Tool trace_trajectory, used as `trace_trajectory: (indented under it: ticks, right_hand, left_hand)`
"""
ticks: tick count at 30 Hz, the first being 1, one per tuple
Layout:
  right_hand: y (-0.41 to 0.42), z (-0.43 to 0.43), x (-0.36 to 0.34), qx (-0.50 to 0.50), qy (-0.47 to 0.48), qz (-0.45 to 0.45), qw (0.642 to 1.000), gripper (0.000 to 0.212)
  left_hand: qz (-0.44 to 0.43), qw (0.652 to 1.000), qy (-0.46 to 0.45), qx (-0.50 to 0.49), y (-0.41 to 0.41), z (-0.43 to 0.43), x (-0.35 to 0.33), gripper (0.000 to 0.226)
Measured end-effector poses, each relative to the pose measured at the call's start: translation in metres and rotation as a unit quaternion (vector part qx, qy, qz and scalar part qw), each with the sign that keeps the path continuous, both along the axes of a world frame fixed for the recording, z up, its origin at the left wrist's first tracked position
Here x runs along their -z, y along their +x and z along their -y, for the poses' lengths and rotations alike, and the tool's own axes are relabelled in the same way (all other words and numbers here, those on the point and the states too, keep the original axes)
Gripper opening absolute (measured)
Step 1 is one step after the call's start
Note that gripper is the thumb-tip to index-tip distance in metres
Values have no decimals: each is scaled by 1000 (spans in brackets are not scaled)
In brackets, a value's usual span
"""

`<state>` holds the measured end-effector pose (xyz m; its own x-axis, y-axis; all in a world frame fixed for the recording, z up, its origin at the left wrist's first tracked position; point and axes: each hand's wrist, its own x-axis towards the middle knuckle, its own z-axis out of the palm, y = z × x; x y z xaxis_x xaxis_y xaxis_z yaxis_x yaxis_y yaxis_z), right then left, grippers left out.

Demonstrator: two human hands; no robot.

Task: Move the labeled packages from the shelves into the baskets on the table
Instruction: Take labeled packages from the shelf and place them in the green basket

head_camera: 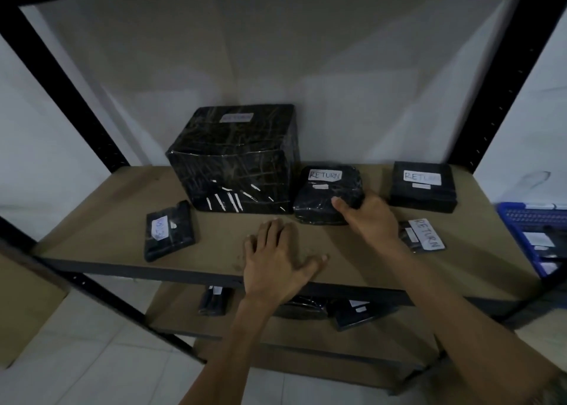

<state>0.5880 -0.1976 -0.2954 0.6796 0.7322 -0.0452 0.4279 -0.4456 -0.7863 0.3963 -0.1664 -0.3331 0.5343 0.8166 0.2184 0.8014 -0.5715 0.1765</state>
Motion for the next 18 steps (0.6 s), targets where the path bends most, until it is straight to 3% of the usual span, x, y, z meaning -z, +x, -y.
trace_trajectory:
  ticks: [3, 6, 18]
  right_hand:
    - [9, -7, 3, -8, 22, -104, 994, 57]
    - [11, -3, 6, -30, 71, -181, 981, 79]
    - [-1, 26, 23, -65, 142, -100, 983, 81]
  left_hand:
    - [12, 1000, 21, -4, 0, -1, 2, 93]
    - [22, 999, 29, -4, 0, 0, 3, 92]
    - [20, 999, 32, -14, 1, 0, 5, 96]
